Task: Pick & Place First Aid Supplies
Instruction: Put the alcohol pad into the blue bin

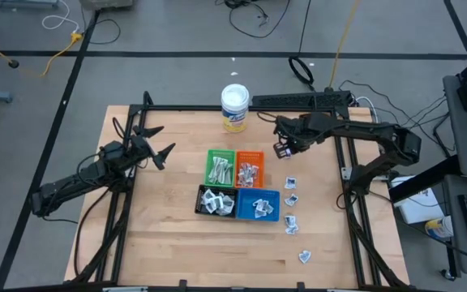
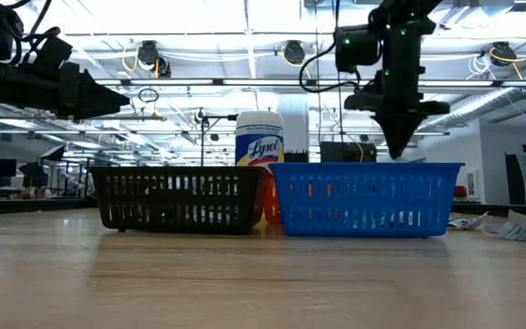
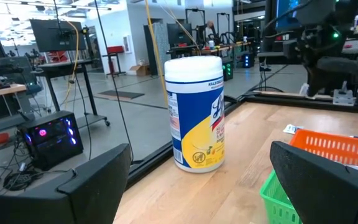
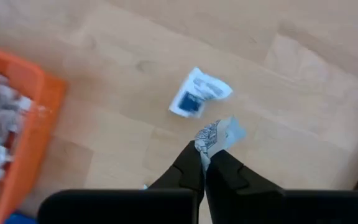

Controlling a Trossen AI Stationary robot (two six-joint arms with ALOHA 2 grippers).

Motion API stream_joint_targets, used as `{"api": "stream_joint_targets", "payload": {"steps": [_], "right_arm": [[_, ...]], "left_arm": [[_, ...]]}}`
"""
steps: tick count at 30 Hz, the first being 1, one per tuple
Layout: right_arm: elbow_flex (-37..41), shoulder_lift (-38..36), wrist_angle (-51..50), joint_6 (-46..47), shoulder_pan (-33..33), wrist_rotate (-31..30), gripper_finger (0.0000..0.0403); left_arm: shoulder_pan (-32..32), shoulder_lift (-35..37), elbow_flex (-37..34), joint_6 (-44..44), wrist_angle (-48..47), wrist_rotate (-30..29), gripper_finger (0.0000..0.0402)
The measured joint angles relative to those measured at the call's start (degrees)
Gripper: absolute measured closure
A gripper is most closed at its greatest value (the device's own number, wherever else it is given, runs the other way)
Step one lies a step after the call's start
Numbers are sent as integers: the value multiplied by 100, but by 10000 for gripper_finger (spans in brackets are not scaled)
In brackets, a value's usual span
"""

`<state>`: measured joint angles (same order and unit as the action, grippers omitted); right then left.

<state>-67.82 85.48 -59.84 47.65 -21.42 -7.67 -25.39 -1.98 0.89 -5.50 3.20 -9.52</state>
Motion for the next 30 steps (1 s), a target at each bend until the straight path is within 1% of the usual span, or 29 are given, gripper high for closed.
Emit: {"api": "stream_joint_targets", "payload": {"steps": [3,9,12,15,20,24,27,30], "right_arm": [[-164,31,171,-141,179,18,402],[-577,258,276,-888,947,383,402],[-653,276,392,-1333,1384,650,402],[-666,276,764,-1675,1829,1068,402],[-666,274,1097,-1722,2506,1374,403],[-666,274,1123,-1689,2955,1395,403],[-664,303,1123,-1689,3134,1336,403],[-664,648,1282,-1686,3236,1199,403]], "left_arm": [[1,0,0,-1,0,0,9],[0,1,0,0,0,0,9],[0,2,0,0,-1,0,9],[0,2,0,0,0,2,9],[0,2,0,0,0,0,9],[1,1,0,-1,0,1,9],[1,0,-1,0,-1,0,9],[0,2,0,-2,0,0,9]]}}
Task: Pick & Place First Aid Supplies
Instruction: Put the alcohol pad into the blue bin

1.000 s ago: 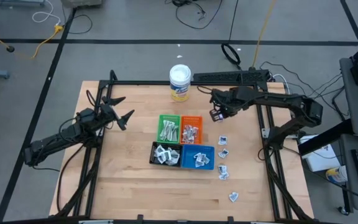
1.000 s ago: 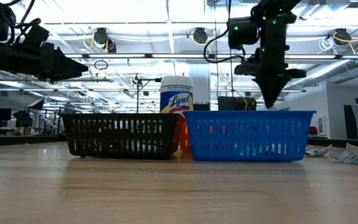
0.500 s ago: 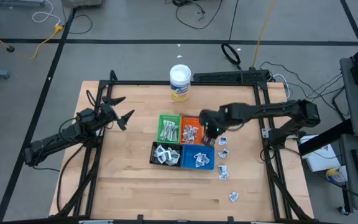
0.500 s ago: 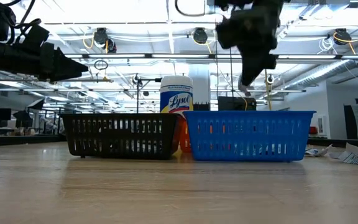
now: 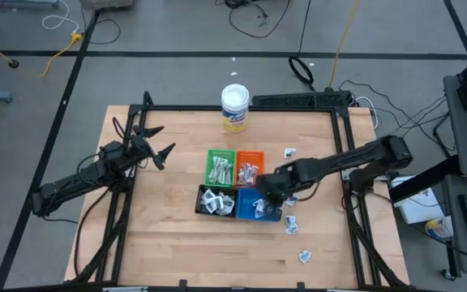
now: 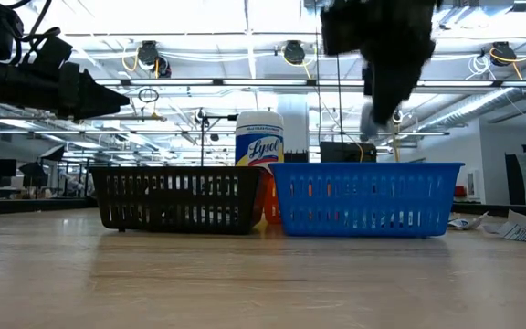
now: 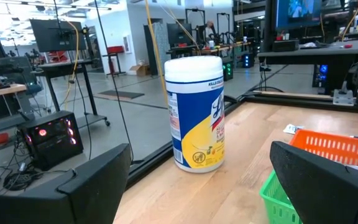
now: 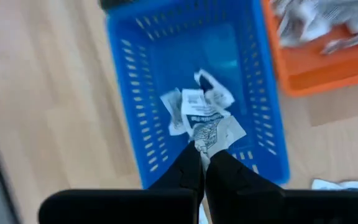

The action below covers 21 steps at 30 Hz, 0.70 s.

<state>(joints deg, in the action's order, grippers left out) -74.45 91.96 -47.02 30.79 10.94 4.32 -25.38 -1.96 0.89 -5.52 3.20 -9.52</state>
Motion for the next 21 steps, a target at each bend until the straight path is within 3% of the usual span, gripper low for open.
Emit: {"api": "stream_joint_targets", "payload": {"steps": [15,21], "right_arm": [[-196,1538,534,153,118,231,401],[-348,1677,464,121,118,347,373]], "left_arm": [[0,-2,0,2,-2,-2,9],[2,-2,0,2,0,0,9]]}}
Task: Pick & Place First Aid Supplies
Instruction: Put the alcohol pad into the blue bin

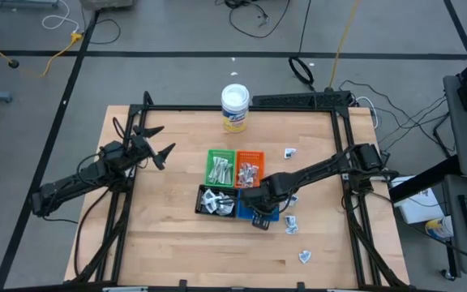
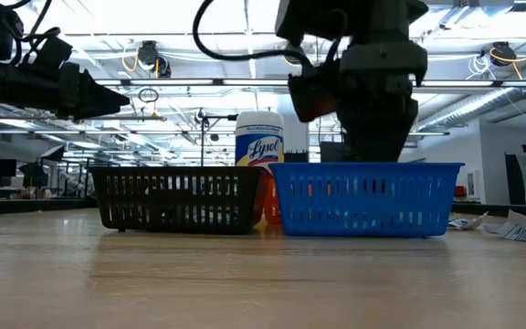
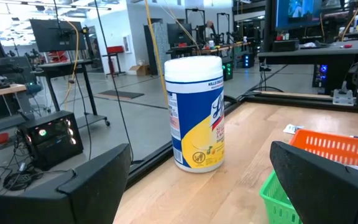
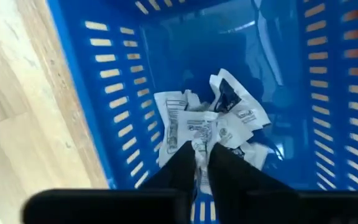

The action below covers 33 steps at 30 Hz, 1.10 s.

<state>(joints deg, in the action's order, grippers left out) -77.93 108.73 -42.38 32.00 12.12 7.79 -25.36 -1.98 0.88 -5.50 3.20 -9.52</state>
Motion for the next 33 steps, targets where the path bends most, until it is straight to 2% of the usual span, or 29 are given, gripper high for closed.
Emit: {"api": "stream_joint_targets", "payload": {"steps": [4,10,16,20,23,33], "right_arm": [[-258,-79,-267,-174,-13,-200,321],[-614,-172,-730,-637,-125,-156,233],[-1056,-213,-1480,-1264,-257,-186,177],[-1409,-204,-1803,-1517,-364,-207,157],[-1677,-113,-1981,-1504,-470,-480,152],[-1718,-79,-2800,-1075,-1437,-1221,155]], "left_arm": [[0,1,-1,0,-1,0,9],[-2,1,-1,-1,-2,0,9],[0,2,0,0,-2,0,9],[0,0,0,-2,-2,0,9],[0,0,0,0,0,0,9],[-1,0,0,-1,-2,1,9]]}}
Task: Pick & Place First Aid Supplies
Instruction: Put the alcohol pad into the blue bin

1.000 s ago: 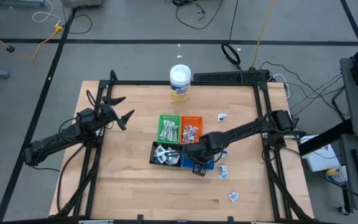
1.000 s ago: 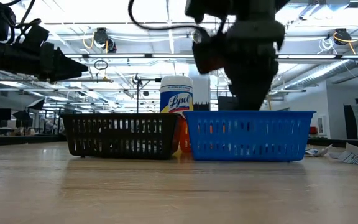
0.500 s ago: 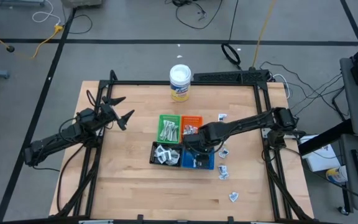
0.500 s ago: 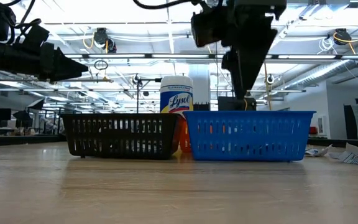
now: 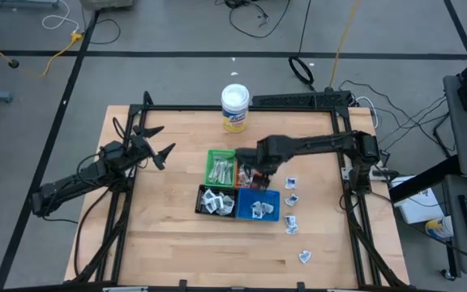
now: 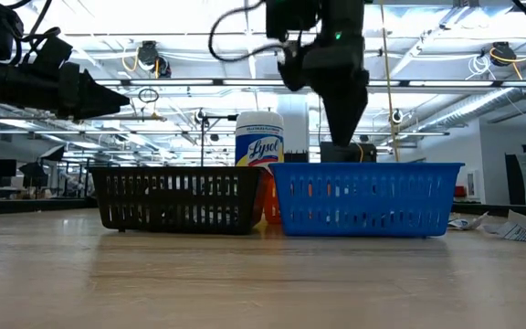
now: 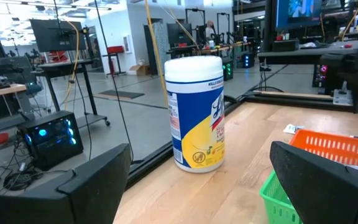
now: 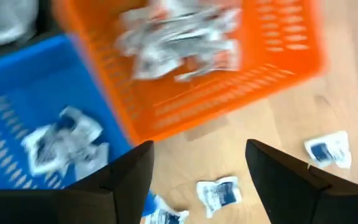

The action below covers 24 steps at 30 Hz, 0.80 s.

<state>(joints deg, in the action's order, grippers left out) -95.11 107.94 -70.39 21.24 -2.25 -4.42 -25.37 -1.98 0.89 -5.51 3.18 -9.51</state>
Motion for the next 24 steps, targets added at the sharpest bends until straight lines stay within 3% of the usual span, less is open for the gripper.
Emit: {"api": "stream_joint_targets", "payload": {"steps": [14,19,24], "right_arm": [[2,-1,-936,2548,-1923,-1838,156],[140,-121,-802,3300,-2443,-1955,156],[513,-191,-541,3730,-2664,-1567,156]], "left_arm": [[-1,0,0,1,0,-1,9],[-1,0,0,-1,2,-1,9],[-1,1,0,1,2,-1,9]]}}
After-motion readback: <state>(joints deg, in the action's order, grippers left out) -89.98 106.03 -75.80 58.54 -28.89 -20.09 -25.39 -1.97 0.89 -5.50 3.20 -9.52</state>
